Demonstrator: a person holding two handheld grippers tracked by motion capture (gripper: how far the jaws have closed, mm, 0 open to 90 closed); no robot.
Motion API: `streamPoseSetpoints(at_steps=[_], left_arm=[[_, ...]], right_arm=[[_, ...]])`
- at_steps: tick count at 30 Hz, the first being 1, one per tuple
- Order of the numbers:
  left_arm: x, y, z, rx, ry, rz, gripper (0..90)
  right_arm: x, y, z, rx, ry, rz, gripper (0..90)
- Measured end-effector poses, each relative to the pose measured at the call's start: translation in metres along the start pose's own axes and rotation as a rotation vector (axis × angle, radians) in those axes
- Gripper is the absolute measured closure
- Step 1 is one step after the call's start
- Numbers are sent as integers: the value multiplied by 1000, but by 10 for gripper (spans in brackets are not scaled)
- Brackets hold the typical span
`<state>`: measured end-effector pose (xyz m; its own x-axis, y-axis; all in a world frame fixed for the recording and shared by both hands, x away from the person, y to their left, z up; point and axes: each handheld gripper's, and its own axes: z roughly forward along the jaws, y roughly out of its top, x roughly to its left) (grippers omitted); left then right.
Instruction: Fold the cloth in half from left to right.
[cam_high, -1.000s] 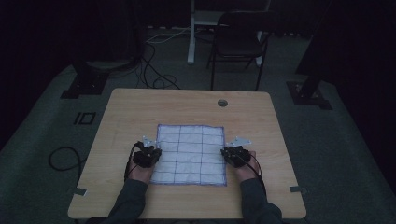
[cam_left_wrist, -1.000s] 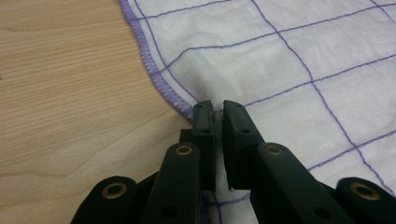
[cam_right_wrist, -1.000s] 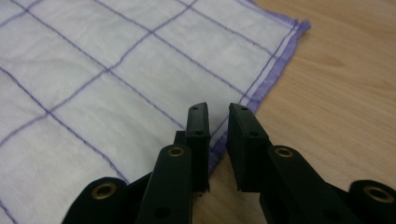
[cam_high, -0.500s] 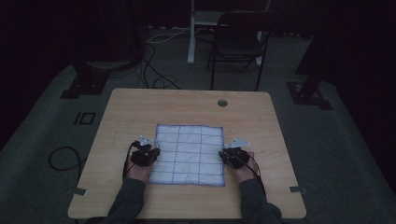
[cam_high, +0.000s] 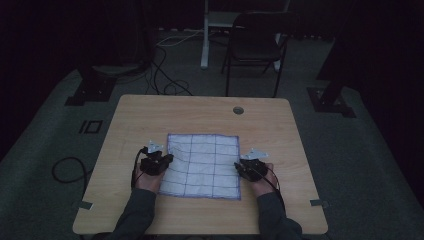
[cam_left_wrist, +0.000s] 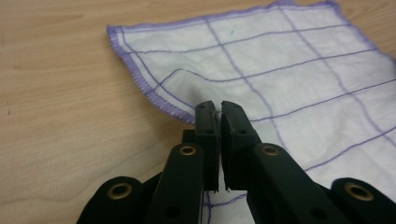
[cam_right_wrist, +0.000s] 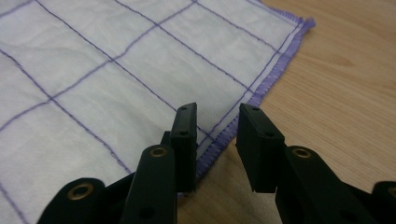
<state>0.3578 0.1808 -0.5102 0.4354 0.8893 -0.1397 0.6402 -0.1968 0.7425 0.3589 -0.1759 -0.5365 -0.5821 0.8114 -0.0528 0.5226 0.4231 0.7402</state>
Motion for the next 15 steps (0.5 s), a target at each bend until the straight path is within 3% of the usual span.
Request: streamPoseSetpoints(at_steps=[9,15], left_arm=[[-9,10,-8,-30,-29,32,870],[-21,22,-13,-58,-57,66,871]], right_arm=[[2,-2,-14,-16,14,-26,741],[-1,-6,-16,-17,43,6,751]])
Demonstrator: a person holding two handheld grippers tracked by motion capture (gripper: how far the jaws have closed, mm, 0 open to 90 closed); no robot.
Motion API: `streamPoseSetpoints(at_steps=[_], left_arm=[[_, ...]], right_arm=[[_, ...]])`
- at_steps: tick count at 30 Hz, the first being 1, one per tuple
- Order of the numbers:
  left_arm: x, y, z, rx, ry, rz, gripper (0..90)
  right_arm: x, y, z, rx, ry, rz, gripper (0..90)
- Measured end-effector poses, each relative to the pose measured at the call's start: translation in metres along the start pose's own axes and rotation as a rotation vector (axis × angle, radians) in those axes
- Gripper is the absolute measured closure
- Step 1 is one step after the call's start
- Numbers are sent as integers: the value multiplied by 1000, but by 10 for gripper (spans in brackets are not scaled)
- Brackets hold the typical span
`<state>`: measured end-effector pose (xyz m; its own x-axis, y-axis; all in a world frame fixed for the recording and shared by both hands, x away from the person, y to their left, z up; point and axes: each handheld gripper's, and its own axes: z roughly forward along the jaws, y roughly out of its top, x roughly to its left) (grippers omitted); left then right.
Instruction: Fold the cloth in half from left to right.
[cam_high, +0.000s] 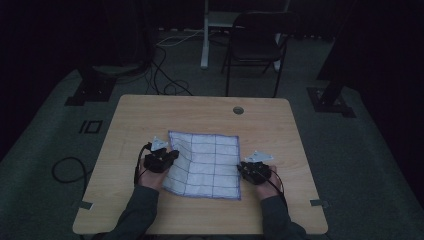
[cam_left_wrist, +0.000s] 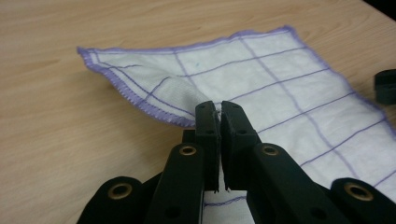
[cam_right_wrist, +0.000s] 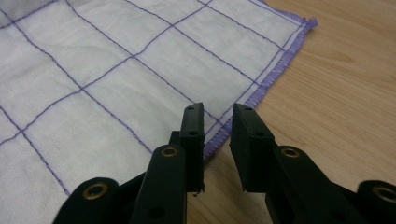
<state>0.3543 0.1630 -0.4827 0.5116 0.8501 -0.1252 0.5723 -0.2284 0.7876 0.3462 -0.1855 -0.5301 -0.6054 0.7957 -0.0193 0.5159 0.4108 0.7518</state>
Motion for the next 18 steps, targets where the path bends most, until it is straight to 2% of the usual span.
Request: streamPoseSetpoints(at_steps=[5,12,13,18], left_arm=[[-9,10,-1,-24,-32,17,871],[-18,18,0,-37,-53,36,872],[-22,22,1,-45,-65,46,872],[-27,26,2,-49,-77,55,872]], right_arm=[[-3,-3,3,-12,14,41,730],[-1,-5,9,9,4,27,722],[0,-6,11,23,-5,19,717],[0,-7,12,23,-2,22,714]])
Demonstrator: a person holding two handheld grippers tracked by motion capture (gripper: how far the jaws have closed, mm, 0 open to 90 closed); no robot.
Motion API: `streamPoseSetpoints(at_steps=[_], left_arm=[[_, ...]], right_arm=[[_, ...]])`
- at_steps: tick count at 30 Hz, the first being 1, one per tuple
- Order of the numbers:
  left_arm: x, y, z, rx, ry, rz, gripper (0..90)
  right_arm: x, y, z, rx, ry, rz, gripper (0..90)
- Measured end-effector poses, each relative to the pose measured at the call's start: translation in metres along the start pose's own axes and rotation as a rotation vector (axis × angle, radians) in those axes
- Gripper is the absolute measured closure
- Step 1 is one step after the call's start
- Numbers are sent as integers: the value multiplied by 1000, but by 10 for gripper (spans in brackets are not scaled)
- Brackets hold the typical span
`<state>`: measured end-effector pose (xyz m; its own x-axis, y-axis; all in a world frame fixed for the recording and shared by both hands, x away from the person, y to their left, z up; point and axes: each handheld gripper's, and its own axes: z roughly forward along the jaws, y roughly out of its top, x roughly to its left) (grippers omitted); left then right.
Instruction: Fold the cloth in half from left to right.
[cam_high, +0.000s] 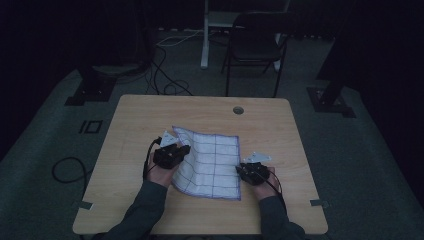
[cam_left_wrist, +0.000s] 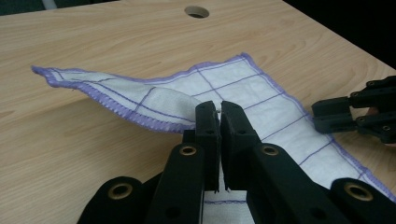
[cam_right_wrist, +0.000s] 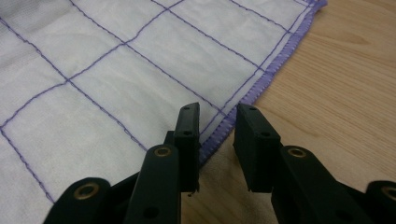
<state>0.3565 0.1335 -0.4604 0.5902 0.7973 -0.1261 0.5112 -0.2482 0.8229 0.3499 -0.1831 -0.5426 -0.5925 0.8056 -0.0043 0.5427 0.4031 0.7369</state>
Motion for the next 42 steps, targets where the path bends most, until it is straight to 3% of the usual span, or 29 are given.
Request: streamPoseSetpoints(at_steps=[27,42], left_arm=[[-30,34,19,-28,-72,55,874],[-45,31,46,-4,-127,84,874]], right_arm=[[-2,-3,0,-11,9,25,700],[-3,-5,-2,-13,16,28,685]])
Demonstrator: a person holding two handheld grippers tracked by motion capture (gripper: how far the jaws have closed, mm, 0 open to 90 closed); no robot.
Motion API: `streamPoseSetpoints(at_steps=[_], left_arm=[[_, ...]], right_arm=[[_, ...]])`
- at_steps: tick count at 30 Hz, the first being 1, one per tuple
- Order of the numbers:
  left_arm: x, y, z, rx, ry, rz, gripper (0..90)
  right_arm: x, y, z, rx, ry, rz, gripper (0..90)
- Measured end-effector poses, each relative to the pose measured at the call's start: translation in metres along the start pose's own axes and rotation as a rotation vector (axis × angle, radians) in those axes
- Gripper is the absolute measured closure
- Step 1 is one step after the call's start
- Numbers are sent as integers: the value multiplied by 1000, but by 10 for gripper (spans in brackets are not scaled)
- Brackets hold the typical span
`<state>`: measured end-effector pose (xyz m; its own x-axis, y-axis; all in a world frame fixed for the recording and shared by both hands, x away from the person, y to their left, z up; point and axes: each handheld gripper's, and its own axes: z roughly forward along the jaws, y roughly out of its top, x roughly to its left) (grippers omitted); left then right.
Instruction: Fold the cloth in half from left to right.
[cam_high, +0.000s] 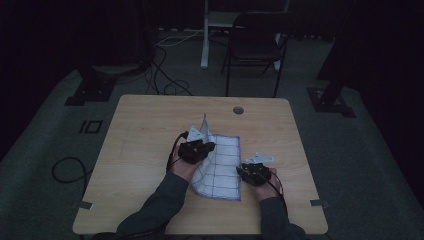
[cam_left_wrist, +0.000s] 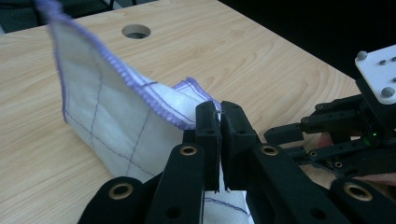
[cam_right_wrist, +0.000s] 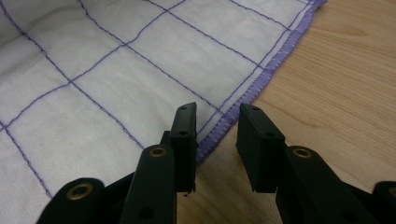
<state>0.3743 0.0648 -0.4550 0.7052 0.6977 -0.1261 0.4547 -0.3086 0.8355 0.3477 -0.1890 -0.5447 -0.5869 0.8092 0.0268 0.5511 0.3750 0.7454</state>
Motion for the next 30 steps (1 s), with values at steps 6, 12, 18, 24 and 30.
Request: streamPoseSetpoints(at_steps=[6,12,18,24,30], left_arm=[[-2,1,6,7,-5,6,874],[-3,0,12,15,-10,9,874],[-4,0,16,23,-12,10,874],[-5,0,22,29,-16,8,874],[-9,1,29,39,-23,17,874]], right_arm=[[0,0,0,0,1,7,685],[0,0,0,-2,2,9,685],[0,0,0,-3,2,11,685],[0,0,0,-3,6,12,695],[0,0,0,-4,7,12,695]])
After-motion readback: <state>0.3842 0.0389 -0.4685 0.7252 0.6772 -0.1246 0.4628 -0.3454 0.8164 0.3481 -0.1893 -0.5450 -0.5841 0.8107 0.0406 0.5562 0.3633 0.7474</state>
